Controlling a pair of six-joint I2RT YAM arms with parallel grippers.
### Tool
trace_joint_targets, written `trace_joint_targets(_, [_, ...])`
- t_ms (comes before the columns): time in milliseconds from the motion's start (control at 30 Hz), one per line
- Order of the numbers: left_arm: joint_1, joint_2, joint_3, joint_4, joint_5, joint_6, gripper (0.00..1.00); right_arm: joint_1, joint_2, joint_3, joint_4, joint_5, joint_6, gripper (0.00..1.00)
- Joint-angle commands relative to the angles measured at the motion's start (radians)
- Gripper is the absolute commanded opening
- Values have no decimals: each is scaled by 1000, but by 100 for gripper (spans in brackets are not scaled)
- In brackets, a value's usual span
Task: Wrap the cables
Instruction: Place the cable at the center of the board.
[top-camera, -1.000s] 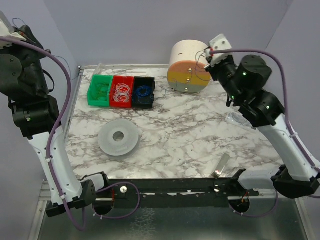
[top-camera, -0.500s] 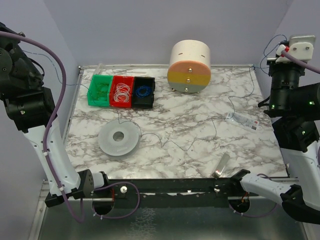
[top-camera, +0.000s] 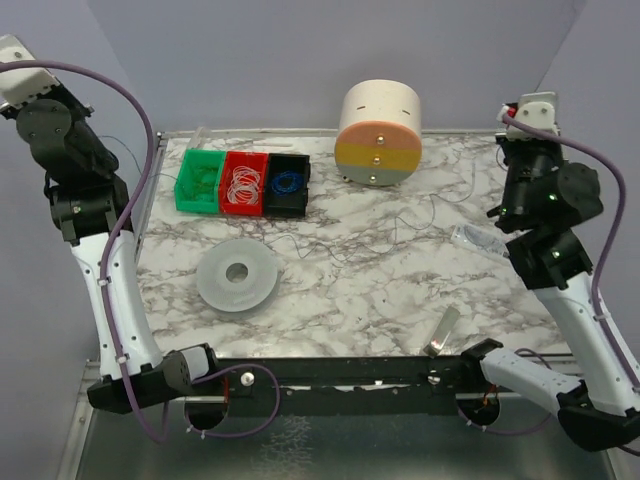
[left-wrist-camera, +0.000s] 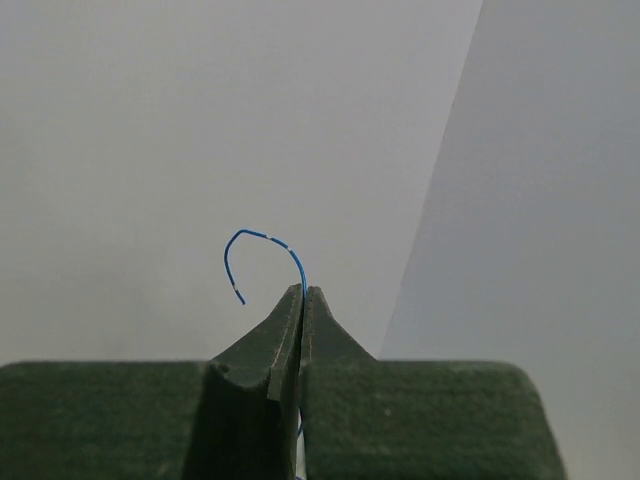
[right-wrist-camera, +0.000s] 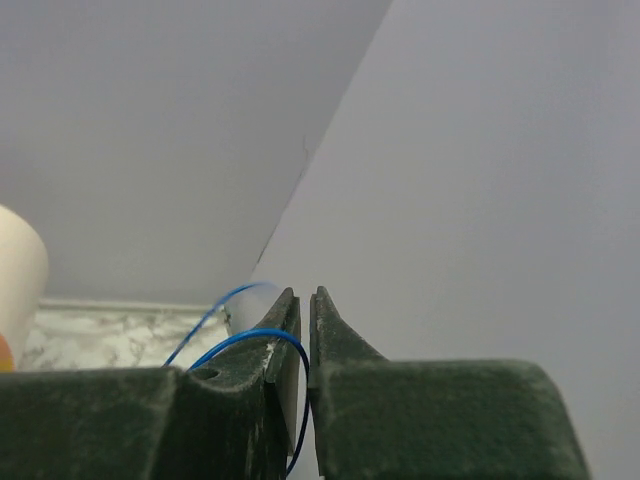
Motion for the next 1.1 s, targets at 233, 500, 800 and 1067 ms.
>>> trace_joint_targets(233, [6, 34, -415, 139, 120, 61, 0, -382, 151, -107, -337, -450, 417, 5])
trace_joint_targets(500, [5, 39, -554, 121, 169, 80, 0, -582, 311, -154, -405, -527, 509, 5])
trace_joint_targets(800, [5, -30, -707, 81, 334, 34, 0, -793, 482, -104, -478, -597, 583, 44])
trace_joint_targets(1067, [5, -76, -705, 45, 510, -20, 0, -806, 464, -67, -518, -662, 545, 60])
